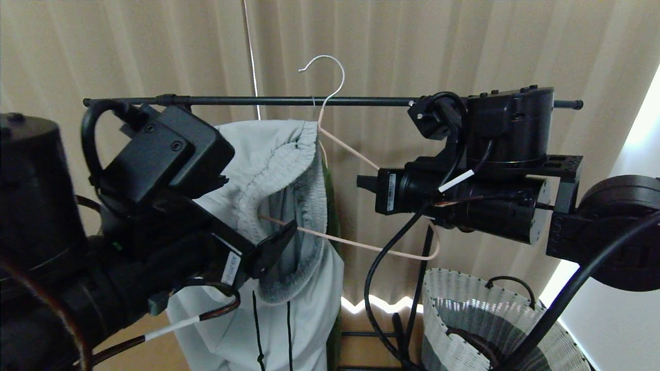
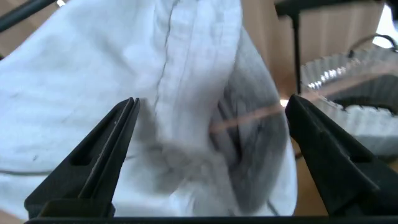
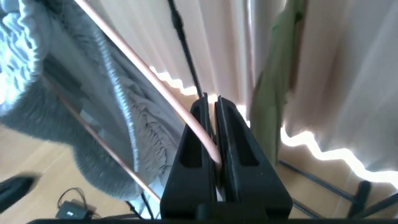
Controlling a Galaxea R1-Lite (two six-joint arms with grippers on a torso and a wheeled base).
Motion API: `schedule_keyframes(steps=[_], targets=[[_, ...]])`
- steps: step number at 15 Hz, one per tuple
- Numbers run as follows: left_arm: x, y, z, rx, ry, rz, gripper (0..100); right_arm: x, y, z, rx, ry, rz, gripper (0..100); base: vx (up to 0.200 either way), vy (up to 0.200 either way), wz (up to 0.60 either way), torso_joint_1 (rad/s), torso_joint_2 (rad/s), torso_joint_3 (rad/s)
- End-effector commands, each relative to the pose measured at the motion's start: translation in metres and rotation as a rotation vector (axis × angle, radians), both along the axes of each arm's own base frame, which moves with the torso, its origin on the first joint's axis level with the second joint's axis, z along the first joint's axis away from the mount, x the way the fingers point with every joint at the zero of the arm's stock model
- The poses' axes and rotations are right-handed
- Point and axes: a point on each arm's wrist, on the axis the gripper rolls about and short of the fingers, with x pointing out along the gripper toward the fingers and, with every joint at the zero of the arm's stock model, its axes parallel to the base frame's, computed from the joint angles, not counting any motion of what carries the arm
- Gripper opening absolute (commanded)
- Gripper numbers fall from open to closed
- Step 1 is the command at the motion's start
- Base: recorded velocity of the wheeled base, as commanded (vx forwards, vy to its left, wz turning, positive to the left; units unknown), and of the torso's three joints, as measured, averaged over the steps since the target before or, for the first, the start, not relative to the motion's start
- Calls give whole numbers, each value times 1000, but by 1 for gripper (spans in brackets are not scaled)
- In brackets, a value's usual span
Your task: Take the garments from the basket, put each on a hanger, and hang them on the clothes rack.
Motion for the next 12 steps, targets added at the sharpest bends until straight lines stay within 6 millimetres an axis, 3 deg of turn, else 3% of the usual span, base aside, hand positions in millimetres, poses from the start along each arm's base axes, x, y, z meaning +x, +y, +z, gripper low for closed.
schedule_keyframes(steps=[1,5,9,12], targets=[[-13,19,8,-15,-46,-7,100,-5,-16,6,-21,-27,-18,0,0,0,0,0,0,0],[-8,40,15,40,-103,27,100,-20,-46,-3,-147,-75,-24,0,0,0,0,0,0,0],[-4,40,11,138,-129,-61,100,-34,-56,-12,-155,-64,-18,0,0,0,0,0,0,0],[13,31,6,209,-122,-155,100,-36,-58,-24,-205,-153,9,0,0,0,0,0,0,0]])
